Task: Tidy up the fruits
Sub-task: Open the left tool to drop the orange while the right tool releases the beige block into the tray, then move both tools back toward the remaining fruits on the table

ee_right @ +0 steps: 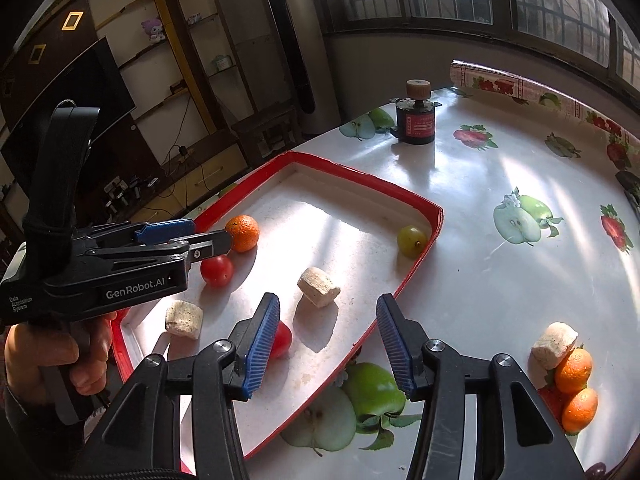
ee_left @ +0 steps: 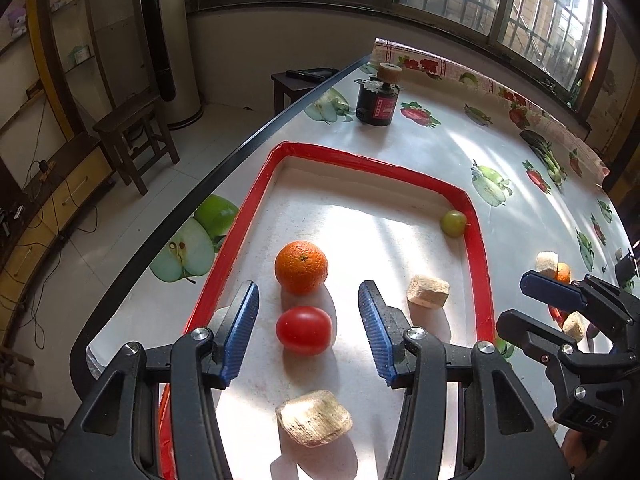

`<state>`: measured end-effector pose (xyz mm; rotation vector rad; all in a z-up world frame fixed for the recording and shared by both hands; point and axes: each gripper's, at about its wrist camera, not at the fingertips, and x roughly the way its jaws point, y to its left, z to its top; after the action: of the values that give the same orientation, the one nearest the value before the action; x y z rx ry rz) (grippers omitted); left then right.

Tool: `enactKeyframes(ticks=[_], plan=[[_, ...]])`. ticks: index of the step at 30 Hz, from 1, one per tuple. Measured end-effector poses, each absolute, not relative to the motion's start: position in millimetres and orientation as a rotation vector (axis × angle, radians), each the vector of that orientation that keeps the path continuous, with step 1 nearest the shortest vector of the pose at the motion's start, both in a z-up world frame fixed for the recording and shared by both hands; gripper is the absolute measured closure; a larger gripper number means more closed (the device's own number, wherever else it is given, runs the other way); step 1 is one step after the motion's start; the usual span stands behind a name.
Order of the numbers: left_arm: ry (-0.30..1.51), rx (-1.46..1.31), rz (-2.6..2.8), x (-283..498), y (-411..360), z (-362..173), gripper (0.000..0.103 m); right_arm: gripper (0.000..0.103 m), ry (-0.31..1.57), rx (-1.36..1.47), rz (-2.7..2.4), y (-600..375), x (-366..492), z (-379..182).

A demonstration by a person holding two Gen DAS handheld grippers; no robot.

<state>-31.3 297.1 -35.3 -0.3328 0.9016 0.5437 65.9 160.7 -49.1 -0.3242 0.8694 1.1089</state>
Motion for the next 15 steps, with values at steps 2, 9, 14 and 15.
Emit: enactKeyframes(ticks=[2, 9, 14, 15], plan=[[0.897, -0.328, 0.537, -33, 291, -33, 0.053, 0.051, 0.867, -0.311, 1.106, 153, 65, -46], [0.88, -0.305, 0.52, -38, 272, -27, 0.053, 0.051, 0.854, -0.279, 1.087, 127, 63, -38], [0.882, -0.29, 0.507, -38, 258, -26, 0.053, 0.051, 0.853, -0.252, 1.066, 108, 65, -36], [0.883, -0.285, 0.508, -38, 255, -26, 0.053, 0.051, 0.853, -0.245, 1.06, 104, 65, -36]])
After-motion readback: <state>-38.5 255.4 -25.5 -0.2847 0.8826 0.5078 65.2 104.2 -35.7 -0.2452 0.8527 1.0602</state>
